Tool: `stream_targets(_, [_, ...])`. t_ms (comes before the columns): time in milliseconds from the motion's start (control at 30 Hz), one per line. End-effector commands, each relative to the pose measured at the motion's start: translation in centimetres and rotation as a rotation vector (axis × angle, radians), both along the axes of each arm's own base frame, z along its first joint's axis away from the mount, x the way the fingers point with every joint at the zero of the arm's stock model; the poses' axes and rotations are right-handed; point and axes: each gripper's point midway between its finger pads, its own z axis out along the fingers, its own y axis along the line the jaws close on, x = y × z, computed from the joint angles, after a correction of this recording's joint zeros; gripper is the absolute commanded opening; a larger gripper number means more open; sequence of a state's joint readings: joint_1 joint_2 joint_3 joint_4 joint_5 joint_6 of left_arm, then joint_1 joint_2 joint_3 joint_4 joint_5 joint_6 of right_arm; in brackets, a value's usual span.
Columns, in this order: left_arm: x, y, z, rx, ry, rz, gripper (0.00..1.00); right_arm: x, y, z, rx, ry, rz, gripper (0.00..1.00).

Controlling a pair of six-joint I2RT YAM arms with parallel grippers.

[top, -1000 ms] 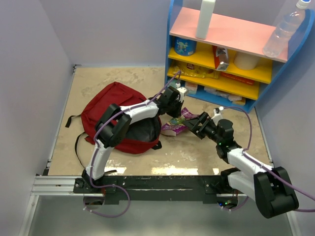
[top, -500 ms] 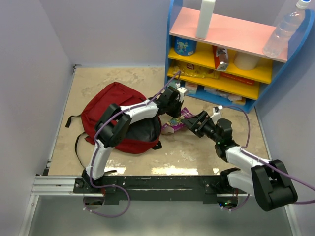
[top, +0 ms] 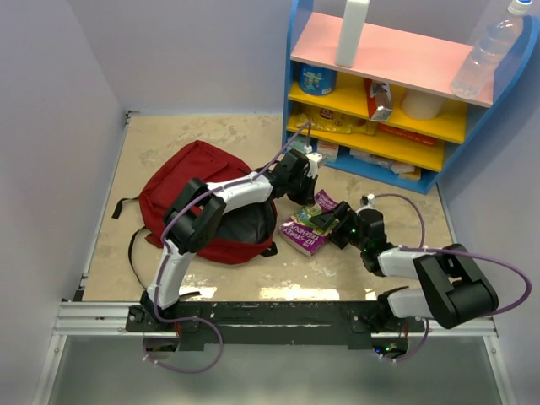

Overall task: Pack the student bag
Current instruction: Pick up the book from the center of the board.

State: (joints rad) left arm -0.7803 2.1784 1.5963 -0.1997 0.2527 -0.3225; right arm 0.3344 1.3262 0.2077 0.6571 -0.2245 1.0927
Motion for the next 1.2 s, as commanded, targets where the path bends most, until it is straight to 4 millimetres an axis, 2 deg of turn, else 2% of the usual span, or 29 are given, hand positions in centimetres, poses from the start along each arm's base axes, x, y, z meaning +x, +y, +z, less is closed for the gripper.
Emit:
stream_targets(0, [-6.4,-2.4,-0.4,-0.038,0.156,-0.157,0.0,3.3,0.9,5.1,0.054,-0.195,-0.027,0.72])
stream_targets(33, [-6.2,-2.5,0.1,-0.045,0.149,-0.158,0.0,3.3,0.9,5.0,0.05,-0.193,-0.031,0.68])
stream_targets(67, [-6.4,-2.6,0.4,-0.049,0.148,-0.171,0.0,3.2,0.8,4.8,0.046,-0.191,-0.037,0.56])
stream_targets(133, [-6.2,-3.0,1.4,-0.065,0.131,-0.19,0.0,3.0,0.6,4.3,0.038,-0.182,-0.043,0.42])
stream_targets(167, [-6.2,-3.0,1.9,-0.068,0.127,-0.205,0.0,3.0,0.5,4.2,0.035,-0.181,-0.047,0.26])
stream_targets(200, [-6.0,-3.2,2.8,-0.075,0.11,-0.215,0.0,2.9,0.3,4.1,0.034,-0.178,-0.053,0.2])
stream_targets(233, [-5.6,-3.8,4.3,-0.094,0.082,-0.225,0.13,2.8,0.3,4.1,0.032,-0.179,-0.053,0.16])
stream_targets(267, [-5.5,-3.6,4.9,-0.083,0.066,-0.238,0.22,2.7,0.2,4.1,0.028,-0.181,-0.053,0.12])
stream_targets(333, [-4.6,-4.1,8.3,-0.109,-0.003,-0.255,0.33,2.5,0.1,4.1,0.014,-0.168,-0.052,0.1])
stream_targets(400, [-4.1,-3.5,10.4,-0.083,-0.06,-0.279,0.48,2.1,-0.1,3.9,-0.008,-0.155,-0.046,0.09])
stream_targets(433, [-3.5,-3.8,13.7,-0.106,-0.125,-0.289,0.52,2.1,-0.2,4.5,-0.008,-0.172,-0.049,0.09])
stream_targets(500, [-3.5,-2.2,15.4,-0.033,-0.17,-0.327,0.56,1.9,-0.5,4.4,-0.025,-0.159,-0.052,0.06])
stream_targets(533, [-3.4,-1.7,18.4,-0.044,-0.23,-0.337,0.57,1.9,-0.5,5.1,-0.021,-0.173,-0.052,0.02])
stream_targets(600, [-3.8,0.4,19.9,0.031,-0.309,-0.384,0.59,1.8,-0.6,5.1,-0.037,-0.17,-0.047,0.0])
stream_targets(633, [-4.3,1.7,22.0,0.04,-0.363,-0.386,0.67,1.8,-0.5,5.3,-0.04,-0.175,-0.039,0.0])
stream_targets(700, [-4.0,4.2,23.2,0.123,-0.45,-0.382,0.72,1.7,-0.4,5.3,-0.047,-0.174,-0.031,0.0])
stream_targets(733, [-4.8,5.9,24.5,0.134,-0.485,-0.375,0.77,1.7,-0.4,5.3,-0.048,-0.174,-0.027,0.0])
stream_targets(767, [-5.0,7.1,24.9,0.156,-0.508,-0.381,0.79,1.7,-0.3,5.2,-0.046,-0.17,-0.02,0.0])
stream_targets(800, [-5.6,8.6,26.5,0.152,-0.535,-0.369,0.85,1.8,-0.1,5.4,-0.039,-0.174,-0.016,0.0])
stream_targets(833, [-6.2,9.6,26.0,0.17,-0.52,-0.373,0.92,1.9,0.0,5.5,-0.034,-0.177,-0.009,0.0])
stream_targets(867, [-6.7,10.7,25.8,0.195,-0.506,-0.368,0.93,1.8,0.2,5.5,-0.035,-0.177,0.005,0.0])
stream_targets(900, [-7.4,11.9,26.8,0.193,-0.524,-0.352,0.93,1.9,0.4,5.7,-0.033,-0.176,0.015,0.0])
stream_targets(933, [-7.8,12.8,25.9,0.219,-0.508,-0.344,0.94,1.9,0.4,5.8,-0.033,-0.18,0.018,0.0])
stream_targets(1000, [-8.2,15.0,26.5,0.235,-0.538,-0.301,0.95,2.0,0.4,6.4,-0.042,-0.198,0.022,0.0])
stream_targets(1033, [-8.6,15.8,24.8,0.271,-0.508,-0.294,1.0,2.0,0.3,6.5,-0.049,-0.2,0.022,0.0])
stream_targets(1167, [-9.7,18.0,22.0,0.339,-0.458,-0.274,1.0,2.1,0.5,7.6,-0.066,-0.225,0.05,0.0])
